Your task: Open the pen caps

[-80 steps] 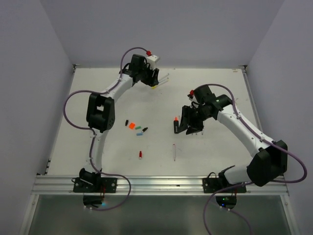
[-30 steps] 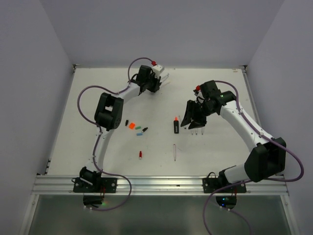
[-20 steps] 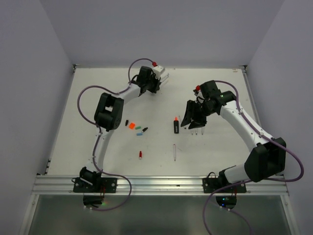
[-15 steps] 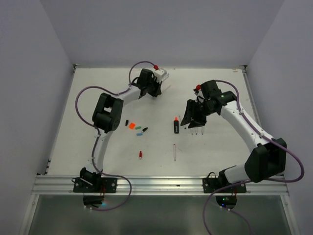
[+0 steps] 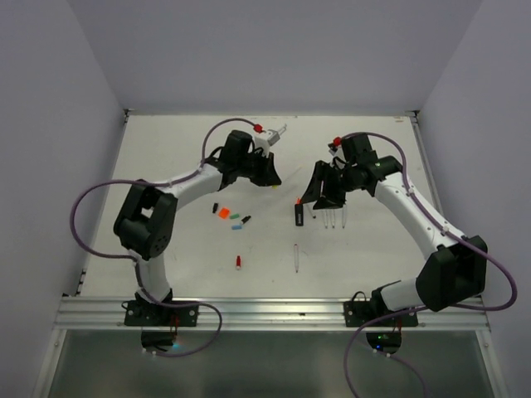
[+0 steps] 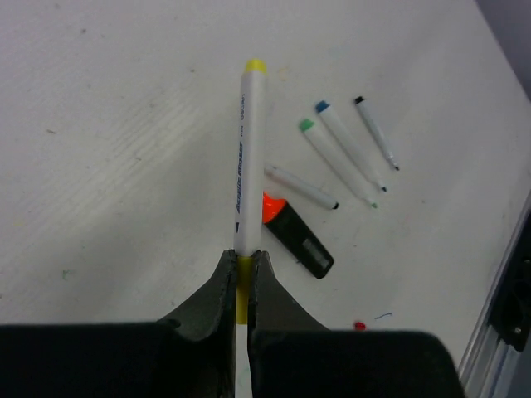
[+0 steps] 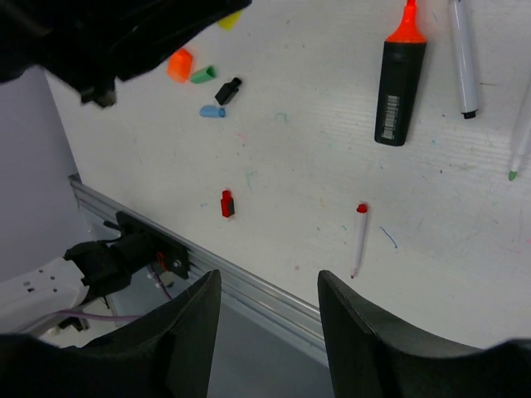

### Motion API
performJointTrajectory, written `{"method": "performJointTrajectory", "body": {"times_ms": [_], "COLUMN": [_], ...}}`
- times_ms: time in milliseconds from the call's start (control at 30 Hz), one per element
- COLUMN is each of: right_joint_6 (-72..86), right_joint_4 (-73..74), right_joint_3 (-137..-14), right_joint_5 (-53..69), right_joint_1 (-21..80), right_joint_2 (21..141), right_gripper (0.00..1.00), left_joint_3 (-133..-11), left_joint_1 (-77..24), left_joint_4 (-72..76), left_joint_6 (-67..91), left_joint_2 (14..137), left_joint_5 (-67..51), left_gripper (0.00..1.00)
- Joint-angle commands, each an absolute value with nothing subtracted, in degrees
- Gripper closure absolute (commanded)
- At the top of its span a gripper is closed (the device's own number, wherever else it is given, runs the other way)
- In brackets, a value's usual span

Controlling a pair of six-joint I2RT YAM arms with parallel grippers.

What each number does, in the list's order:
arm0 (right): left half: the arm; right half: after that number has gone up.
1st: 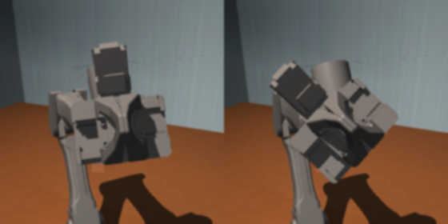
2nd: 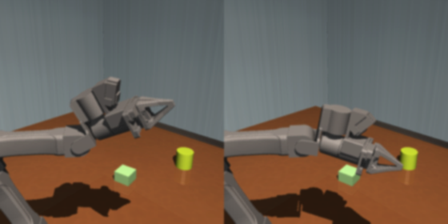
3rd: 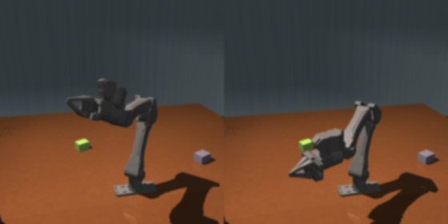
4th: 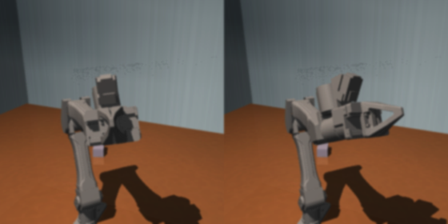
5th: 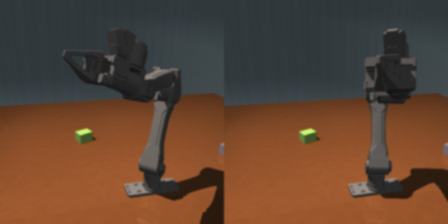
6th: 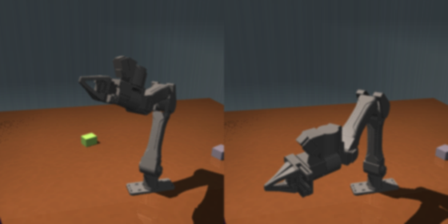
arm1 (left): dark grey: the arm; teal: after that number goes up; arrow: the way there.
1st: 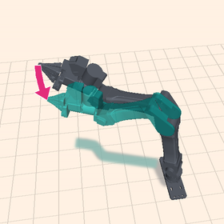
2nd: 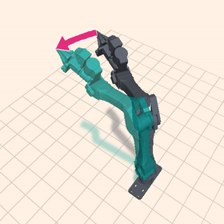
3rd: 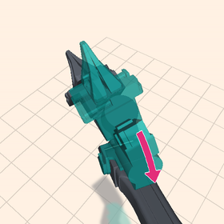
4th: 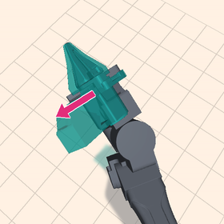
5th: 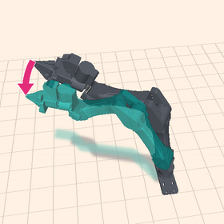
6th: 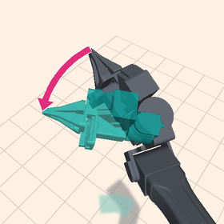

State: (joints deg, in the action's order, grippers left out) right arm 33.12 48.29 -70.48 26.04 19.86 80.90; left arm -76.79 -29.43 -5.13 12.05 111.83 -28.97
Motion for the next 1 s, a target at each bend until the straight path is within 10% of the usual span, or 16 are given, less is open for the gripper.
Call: {"method": "performJointTrajectory", "body": {"times_ms": [0,967], "right_joint_6": [36.47,49.83], "right_joint_4": [42.63,24.18], "right_joint_3": [-69.52,-66.62], "right_joint_5": [29.53,28.21], "right_joint_1": [19.69,19.78], "right_joint_2": [80.33,79.98], "right_gripper": [0.46,0.47], "left_joint_3": [-71.22,-61.61], "left_joint_1": [-30.93,-36.83], "left_joint_4": [1.67,1.93], "left_joint_6": [21.69,29.53], "left_joint_2": [101.36,83.15], "left_joint_5": [-33.22,-34.18], "left_gripper": [1.0,1.0]}}
